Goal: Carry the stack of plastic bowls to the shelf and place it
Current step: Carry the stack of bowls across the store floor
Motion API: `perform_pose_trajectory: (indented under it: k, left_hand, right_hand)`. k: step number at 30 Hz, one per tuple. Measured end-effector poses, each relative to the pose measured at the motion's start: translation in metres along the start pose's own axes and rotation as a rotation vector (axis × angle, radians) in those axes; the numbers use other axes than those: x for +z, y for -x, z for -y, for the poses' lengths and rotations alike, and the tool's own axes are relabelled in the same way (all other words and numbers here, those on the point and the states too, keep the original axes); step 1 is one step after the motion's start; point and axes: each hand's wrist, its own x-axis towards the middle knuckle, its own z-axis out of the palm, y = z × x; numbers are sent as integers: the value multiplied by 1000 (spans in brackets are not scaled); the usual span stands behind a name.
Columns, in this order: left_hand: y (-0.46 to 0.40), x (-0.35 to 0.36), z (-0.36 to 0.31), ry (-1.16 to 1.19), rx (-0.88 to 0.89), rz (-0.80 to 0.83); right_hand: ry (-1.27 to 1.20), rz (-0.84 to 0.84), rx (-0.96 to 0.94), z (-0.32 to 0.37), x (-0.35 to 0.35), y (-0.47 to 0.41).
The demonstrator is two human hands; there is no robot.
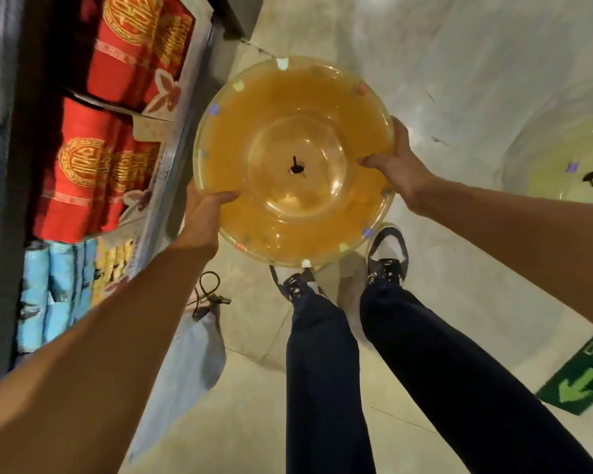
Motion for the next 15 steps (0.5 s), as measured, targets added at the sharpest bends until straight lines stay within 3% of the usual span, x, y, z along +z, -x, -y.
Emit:
perform_pose_trajectory:
  k: [8,15]
  left_hand:
    - [-31,-4,17,-54,14,6]
    - [30,12,-24,-131,41,51]
  right_hand:
    - [32,-4,-96,-15,-4,-14]
    - [-120,-75,-42,3,-40,60]
